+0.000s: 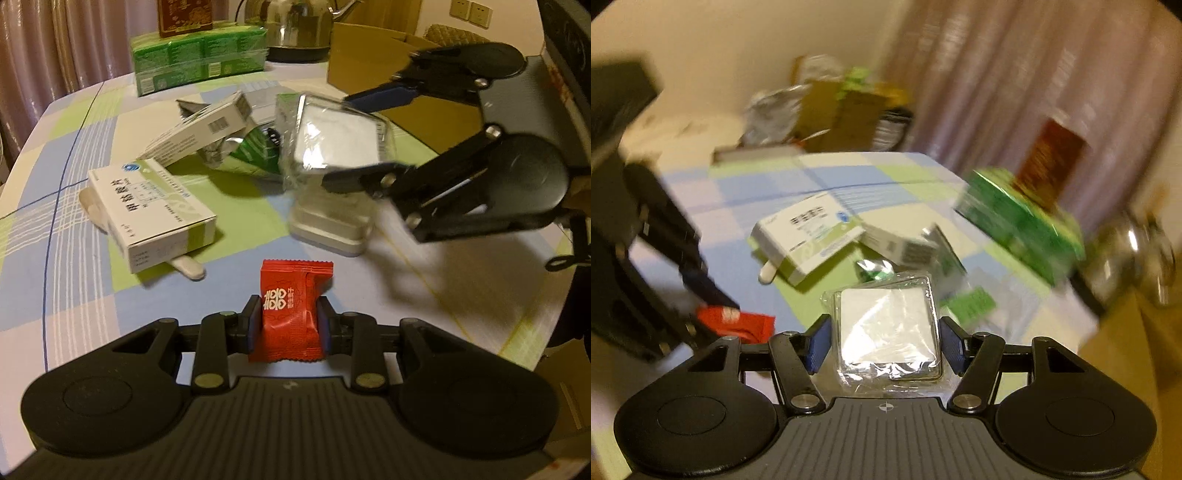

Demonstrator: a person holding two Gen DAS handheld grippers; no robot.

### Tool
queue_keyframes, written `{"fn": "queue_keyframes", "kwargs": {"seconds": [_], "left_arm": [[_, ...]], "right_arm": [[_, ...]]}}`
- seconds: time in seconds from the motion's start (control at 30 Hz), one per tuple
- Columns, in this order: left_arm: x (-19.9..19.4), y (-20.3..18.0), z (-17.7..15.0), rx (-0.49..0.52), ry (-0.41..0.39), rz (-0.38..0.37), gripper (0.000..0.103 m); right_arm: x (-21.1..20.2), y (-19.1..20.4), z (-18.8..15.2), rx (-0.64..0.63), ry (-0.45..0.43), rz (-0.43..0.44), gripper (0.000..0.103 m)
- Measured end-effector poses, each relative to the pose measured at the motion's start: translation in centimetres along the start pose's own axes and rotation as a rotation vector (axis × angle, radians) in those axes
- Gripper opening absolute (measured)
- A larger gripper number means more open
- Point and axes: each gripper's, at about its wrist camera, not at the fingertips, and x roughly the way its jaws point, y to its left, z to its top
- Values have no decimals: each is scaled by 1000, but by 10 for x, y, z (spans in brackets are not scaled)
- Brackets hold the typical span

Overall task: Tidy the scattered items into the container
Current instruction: 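Grasp the red candy packet with the left tool while the right tool grasps the clear plastic tray, then carry the red packet and clear tray with both tools to the cardboard box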

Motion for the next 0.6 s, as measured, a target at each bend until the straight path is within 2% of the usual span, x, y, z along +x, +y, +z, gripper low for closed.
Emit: {"fn": "queue_keyframes", "kwargs": {"seconds": [0.13,0.27,0.37,0.6], "left_arm": [[-2,-12,1,19,-6,-9,26],[0,-26,2,44,1,-19,26],[3,-36,2,59,6,-34,26],[12,-50,-1,80,23,-37,26]], "right_arm": [[-22,-18,-18,243,37,-32,58],[-31,-27,-41,392,97,-66,58],[-38,-25,-57,416,137,-74,59],[-41,-16,-72,364,172,-97,59]]}}
